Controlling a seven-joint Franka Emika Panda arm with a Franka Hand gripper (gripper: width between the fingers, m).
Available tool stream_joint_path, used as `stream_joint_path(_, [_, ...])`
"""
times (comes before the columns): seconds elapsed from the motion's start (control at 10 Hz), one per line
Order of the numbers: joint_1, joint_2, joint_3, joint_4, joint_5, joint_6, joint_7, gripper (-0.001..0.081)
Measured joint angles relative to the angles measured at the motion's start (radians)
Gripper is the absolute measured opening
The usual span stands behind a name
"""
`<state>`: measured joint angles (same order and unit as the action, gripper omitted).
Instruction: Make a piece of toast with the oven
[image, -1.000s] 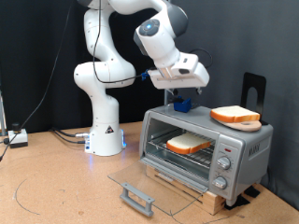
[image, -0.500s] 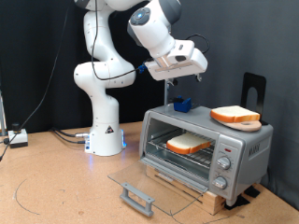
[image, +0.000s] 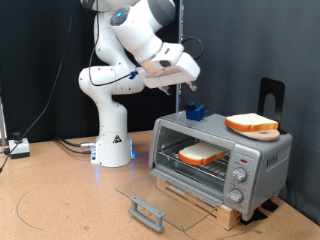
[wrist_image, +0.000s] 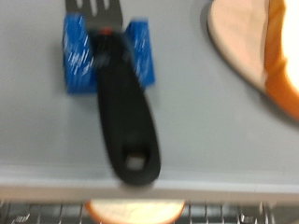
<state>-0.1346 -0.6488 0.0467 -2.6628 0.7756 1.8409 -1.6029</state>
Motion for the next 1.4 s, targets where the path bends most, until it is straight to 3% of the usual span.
stream_joint_path(0.5, [-0.081,0.043,-0.147,0.035,-0.087,-0.040,-0.106,0.0807])
stream_joint_path(0.7, [-0.086,0.060,-0.161,0.045,-0.091,-0.048,-0.123,0.0807])
stream_joint_path(1.0, [-0.095,0.056,-0.142,0.042,0.058,0.022,0.195,0.0807])
stream_joint_path(1.2, [-0.133,0.056,-0.140,0.048,0.072,0.033,0.401,0.0807])
stream_joint_path(1.3, [-0.131,0.057,-0.140,0.047,0.067,0.024,0.377,0.0807])
stream_joint_path(1.4, [-0.137,0.064,-0.141,0.052,0.066,-0.012,0.476,0.0807])
